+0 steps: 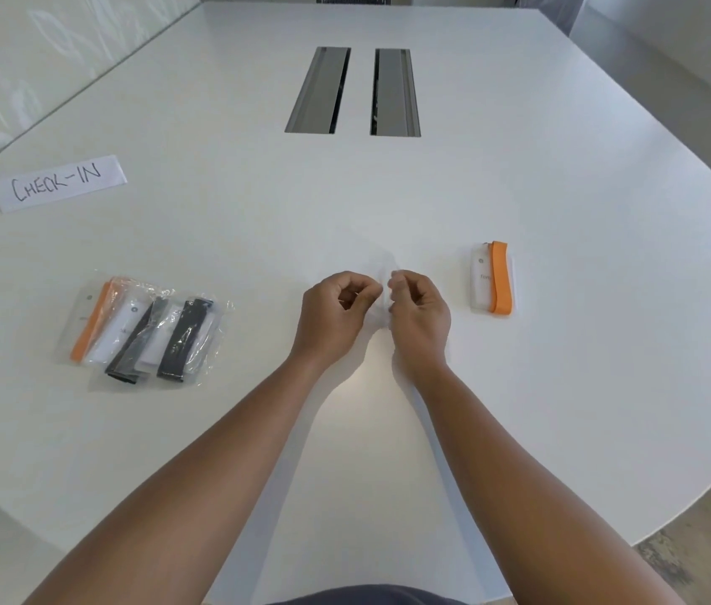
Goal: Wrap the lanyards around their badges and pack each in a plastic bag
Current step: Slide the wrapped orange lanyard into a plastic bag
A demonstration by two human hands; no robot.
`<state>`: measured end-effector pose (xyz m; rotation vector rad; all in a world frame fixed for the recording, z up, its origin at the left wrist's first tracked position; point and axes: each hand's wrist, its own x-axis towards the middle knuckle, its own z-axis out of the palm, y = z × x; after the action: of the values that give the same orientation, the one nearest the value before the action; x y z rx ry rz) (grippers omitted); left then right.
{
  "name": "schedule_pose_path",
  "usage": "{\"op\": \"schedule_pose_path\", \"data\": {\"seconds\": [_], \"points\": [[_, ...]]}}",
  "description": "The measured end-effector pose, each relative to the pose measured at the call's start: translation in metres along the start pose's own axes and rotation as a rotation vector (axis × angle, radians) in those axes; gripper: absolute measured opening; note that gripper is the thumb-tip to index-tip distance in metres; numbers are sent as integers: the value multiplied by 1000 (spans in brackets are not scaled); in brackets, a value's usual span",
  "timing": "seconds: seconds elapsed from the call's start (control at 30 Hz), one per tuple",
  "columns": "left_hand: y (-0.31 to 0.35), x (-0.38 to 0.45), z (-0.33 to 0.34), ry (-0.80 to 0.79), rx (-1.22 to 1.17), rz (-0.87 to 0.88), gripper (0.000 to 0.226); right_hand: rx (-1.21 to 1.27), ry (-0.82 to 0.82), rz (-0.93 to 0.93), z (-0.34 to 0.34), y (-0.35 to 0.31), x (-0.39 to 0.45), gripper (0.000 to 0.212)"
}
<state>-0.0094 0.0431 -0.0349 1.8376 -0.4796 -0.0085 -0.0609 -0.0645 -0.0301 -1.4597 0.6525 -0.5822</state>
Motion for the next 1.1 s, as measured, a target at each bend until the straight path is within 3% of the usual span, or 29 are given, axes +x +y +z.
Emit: {"op": "schedule_pose_path", "data": {"seconds": [0.13, 0.27, 0.53, 0.7, 0.87, 1.1], "points": [[4, -4, 1, 78, -8, 18, 9, -97, 87, -218, 2, -2, -3, 11], [5, -6, 3, 101, 16, 50, 8, -268, -62, -366, 4, 5, -2, 17], [3, 3, -5, 126, 187, 248, 4, -349, -308, -306, -2, 0, 16, 47], [12, 24, -23, -64, 432, 420, 56, -369, -350, -234, -9, -11, 32, 56], [29, 49, -29, -344, 760, 487, 107, -442, -439, -211, -13, -24, 43, 44], [39, 70, -21, -418, 871, 536, 107, -388, -495, -162, -23, -42, 52, 30]]}}
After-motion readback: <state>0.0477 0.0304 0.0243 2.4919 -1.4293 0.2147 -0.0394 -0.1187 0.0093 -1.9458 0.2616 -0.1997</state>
